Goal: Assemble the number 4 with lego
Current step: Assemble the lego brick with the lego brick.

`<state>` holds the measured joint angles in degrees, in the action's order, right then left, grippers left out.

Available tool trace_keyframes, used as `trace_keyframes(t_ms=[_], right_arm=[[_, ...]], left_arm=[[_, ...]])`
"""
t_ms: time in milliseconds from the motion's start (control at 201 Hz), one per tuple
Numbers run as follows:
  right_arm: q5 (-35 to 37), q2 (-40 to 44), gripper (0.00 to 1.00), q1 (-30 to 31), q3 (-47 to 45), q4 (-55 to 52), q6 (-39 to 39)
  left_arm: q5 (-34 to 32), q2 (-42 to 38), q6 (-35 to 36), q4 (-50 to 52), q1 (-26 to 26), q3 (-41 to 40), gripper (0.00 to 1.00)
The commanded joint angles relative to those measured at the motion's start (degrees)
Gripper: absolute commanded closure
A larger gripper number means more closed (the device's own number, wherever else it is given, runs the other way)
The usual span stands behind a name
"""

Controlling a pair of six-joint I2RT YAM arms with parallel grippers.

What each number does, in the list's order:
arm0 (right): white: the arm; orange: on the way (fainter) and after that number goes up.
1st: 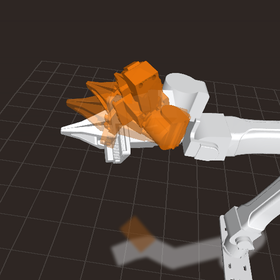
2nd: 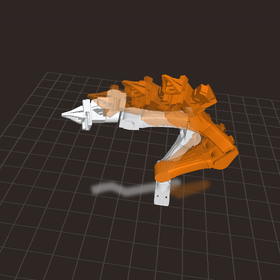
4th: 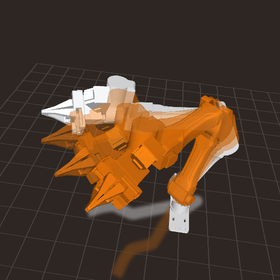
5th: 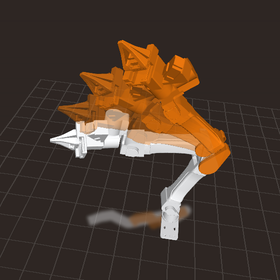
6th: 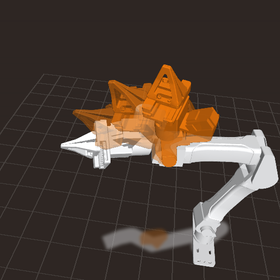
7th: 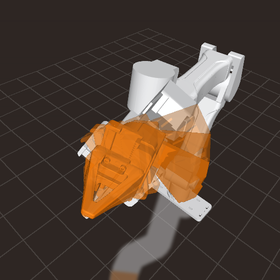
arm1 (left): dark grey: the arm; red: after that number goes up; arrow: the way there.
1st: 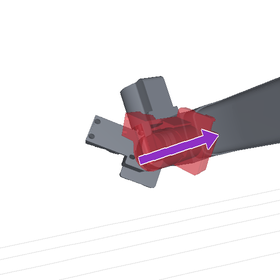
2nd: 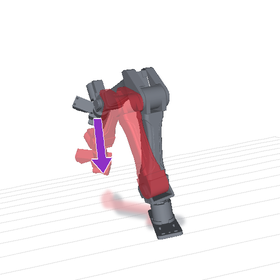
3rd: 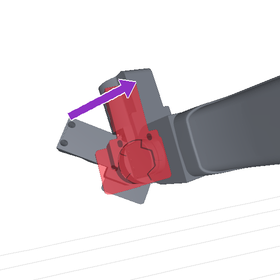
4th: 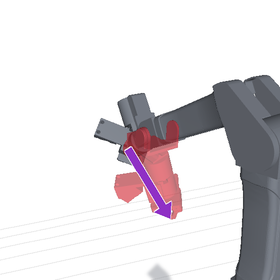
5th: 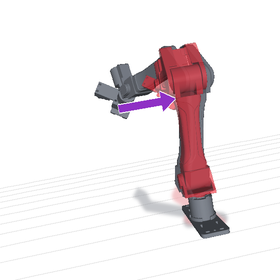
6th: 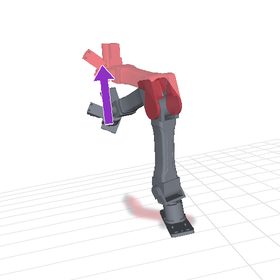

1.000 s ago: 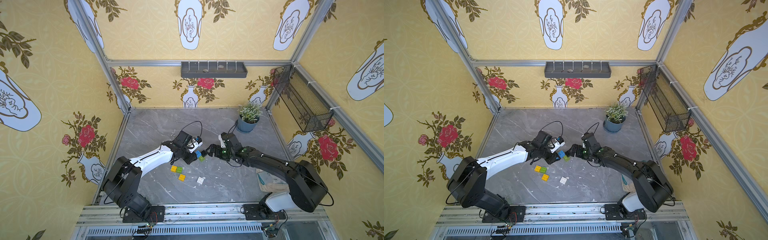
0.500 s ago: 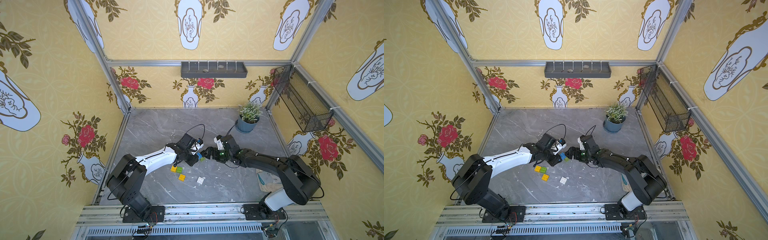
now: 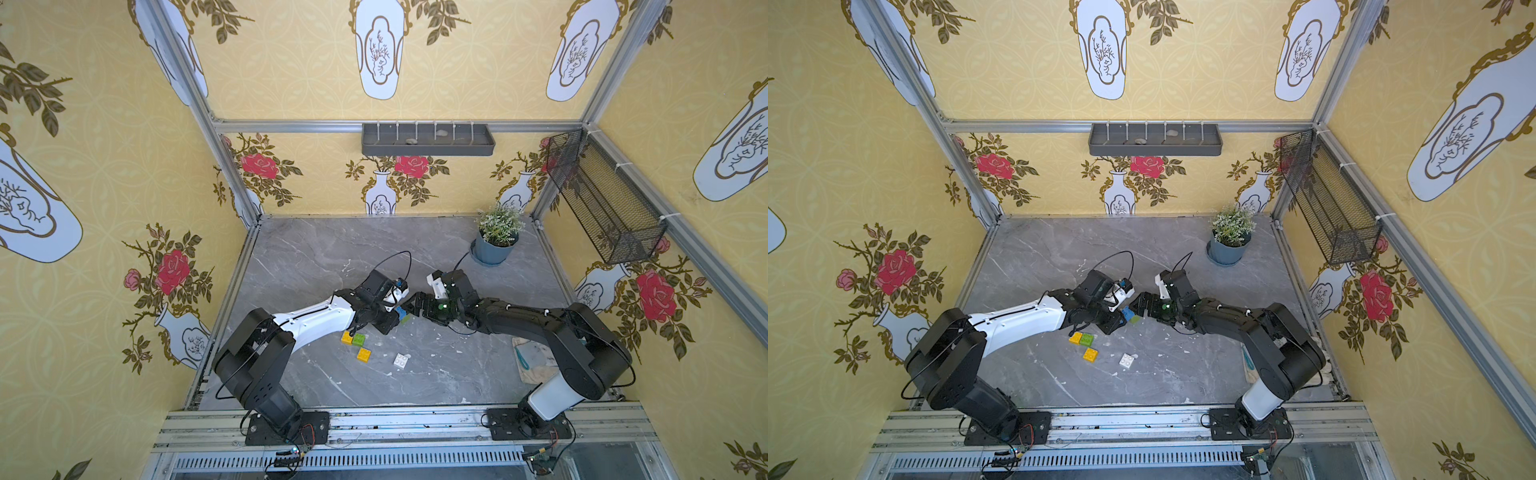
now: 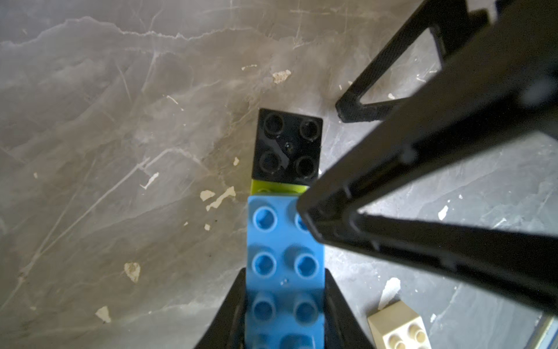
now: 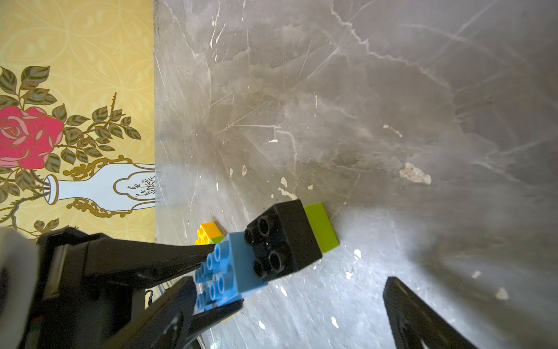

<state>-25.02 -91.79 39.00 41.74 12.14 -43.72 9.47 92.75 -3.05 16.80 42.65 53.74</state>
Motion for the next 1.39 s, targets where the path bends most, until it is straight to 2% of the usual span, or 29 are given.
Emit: trace_keyframes(t_ms=[0,742,1110,1235,1389], right_arm=[[-0.9,-0.47,0.03,-0.05,0.19,2.93,-0.72],[0.66,-3.06,0.07,0.86,1.24,0.9,0.2],[2.41,-5.12,0.28,0.83,1.09,-1.37,0.12],[3.96,-5.87,0.43,0.9,1.33,-3.37,-0.22],[4.71,-6.48,0.48,0.9,-0.03,-4.81,-1.77]], left_arm=[[0.46,0.68,-0.25,-0.36,0.14,-0.12,1.0],[-4.38,2.26,-1.02,-1.08,1.64,0.09,1.0],[-6.05,2.82,-0.32,-0.4,2.87,0.4,1.0],[-6.27,3.23,-0.02,-0.17,3.13,0.54,1.0],[-6.49,3.25,0.74,0.51,3.21,0.92,0.97]])
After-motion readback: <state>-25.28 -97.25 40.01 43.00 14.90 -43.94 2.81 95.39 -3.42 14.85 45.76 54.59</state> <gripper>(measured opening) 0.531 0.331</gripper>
